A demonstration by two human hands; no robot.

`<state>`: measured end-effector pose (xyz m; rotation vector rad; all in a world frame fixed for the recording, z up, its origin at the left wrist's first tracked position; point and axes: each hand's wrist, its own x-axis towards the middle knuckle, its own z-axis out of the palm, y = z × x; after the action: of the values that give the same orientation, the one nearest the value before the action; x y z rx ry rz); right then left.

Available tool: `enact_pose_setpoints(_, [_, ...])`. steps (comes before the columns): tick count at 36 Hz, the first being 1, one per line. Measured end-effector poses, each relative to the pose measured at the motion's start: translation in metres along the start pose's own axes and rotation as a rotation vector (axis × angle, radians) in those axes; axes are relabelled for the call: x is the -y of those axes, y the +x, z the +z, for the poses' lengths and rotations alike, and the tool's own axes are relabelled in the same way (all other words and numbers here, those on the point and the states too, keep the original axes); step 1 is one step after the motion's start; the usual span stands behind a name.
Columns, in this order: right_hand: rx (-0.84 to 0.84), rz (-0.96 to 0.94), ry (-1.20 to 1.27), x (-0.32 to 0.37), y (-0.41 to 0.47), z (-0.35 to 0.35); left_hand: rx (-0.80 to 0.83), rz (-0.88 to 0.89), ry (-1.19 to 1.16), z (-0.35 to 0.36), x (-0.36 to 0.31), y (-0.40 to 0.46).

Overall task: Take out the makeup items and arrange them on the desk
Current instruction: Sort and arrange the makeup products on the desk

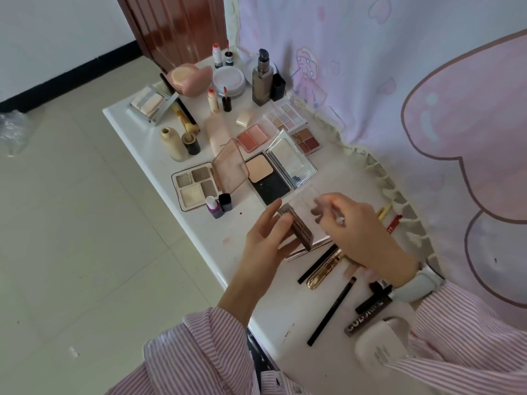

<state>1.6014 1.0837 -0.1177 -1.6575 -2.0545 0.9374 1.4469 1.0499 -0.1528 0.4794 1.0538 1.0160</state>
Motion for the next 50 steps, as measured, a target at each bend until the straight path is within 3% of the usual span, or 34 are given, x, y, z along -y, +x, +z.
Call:
enact_pose_setpoints(4, [-0.166, 0.146, 0.036, -0.018, 0.011, -0.017, -0.046, -0.077, -0.049, 0.020, 0.000, 0.017])
enact_pose_setpoints(11, [-0.311, 0.296, 0.013, -0.050, 0.035, -0.034, -0.066, -0.104, 0.179, 0.057, -0.001, 0.042])
enact_pose_setpoints(20, [-0.305, 0.308, -0.101, -0.065, 0.062, -0.035, -0.143, 0.111, 1.037, 0.063, 0.011, 0.059])
enact_pose_setpoints(25, [-0.320, 0.261, -0.097, -0.072, 0.070, -0.033, -0.111, 0.207, 1.379, 0.057, 0.017, 0.054])
enact_pose_setpoints(30, [-0.440, 0.179, -0.095, -0.065, 0.074, -0.026, -0.030, 0.260, 1.605, 0.054, 0.022, 0.055])
enact_pose_setpoints(42, [-0.395, 0.030, -0.476, -0.087, 0.075, -0.026, 0.087, 0.218, 1.715, 0.054, 0.031, 0.062])
enact_pose_setpoints(50, [-0.410, 0.073, -0.518, -0.075, 0.058, -0.025, 0.112, 0.251, 1.701, 0.050, 0.029, 0.058])
